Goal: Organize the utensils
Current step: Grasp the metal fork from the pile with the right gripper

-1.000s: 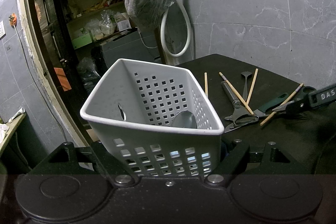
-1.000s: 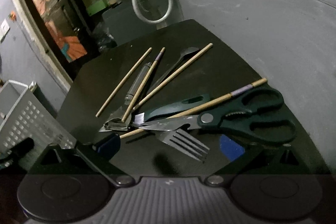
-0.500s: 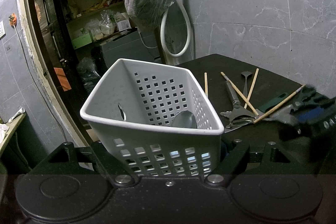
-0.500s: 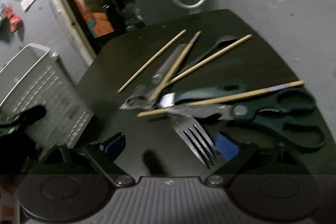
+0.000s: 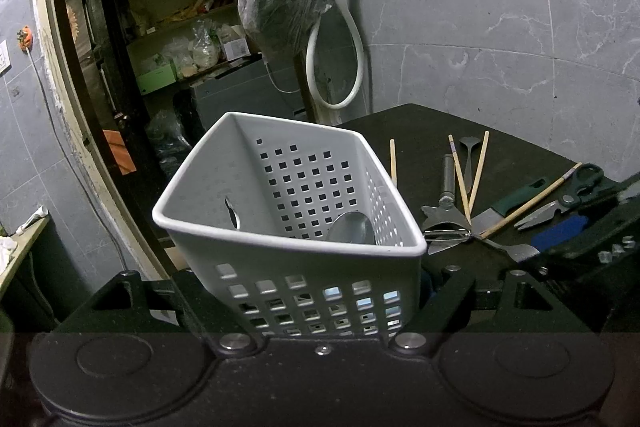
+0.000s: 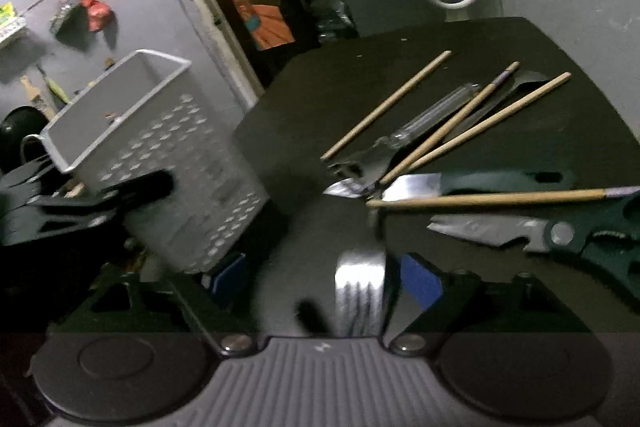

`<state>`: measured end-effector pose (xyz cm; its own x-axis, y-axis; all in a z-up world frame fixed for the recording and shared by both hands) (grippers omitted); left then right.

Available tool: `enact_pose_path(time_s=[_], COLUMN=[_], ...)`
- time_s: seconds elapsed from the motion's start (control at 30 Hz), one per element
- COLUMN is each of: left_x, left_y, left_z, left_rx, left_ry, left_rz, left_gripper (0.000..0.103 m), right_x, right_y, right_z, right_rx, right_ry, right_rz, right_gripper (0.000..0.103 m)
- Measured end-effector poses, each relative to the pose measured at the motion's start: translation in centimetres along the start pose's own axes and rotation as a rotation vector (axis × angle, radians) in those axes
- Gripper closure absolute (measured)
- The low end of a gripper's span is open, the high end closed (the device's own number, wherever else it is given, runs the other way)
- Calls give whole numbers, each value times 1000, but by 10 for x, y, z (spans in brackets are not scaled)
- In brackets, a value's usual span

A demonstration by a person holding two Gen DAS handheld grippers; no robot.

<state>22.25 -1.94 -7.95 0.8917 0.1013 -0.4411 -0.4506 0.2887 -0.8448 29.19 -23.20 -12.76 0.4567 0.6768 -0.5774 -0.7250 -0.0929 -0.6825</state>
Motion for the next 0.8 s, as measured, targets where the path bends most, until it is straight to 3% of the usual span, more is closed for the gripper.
enact_pose_path(time_s=[0.17, 0.4, 0.6, 0.67, 0.8], left_x=[0, 0, 0, 0, 0], left_y=[0, 0, 0, 0, 0], left_z=[0, 0, -1, -1, -1], left_rx=[0, 0, 1, 2, 1], left_ry=[0, 0, 1, 2, 1], left_rz=[0, 0, -1, -1, -1], left_gripper=[20, 20, 20, 20, 20], right_x=[8, 9, 7, 6, 3], right_y=[-2, 9, 18, 18, 17], right_z=[-2, 17, 23, 21, 19], right_rx=[-26, -103, -153, -153, -141], right_ry=[40, 120, 194, 205, 213], right_rz=[23, 41, 27, 21, 12], right_gripper=[38, 43, 62, 76, 78])
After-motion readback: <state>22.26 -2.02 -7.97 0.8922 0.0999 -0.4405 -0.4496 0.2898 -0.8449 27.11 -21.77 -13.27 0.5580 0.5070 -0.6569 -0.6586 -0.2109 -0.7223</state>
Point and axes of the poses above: each gripper's, at about its wrist camera, not at the fingertips, and x roughly the way its jaws point, z to its left, y to its underside, the point moved 2 cm from there along x, roughly the way its jaws point, and after that the axes turned 9 degrees about -y, right-handed, at the moved point
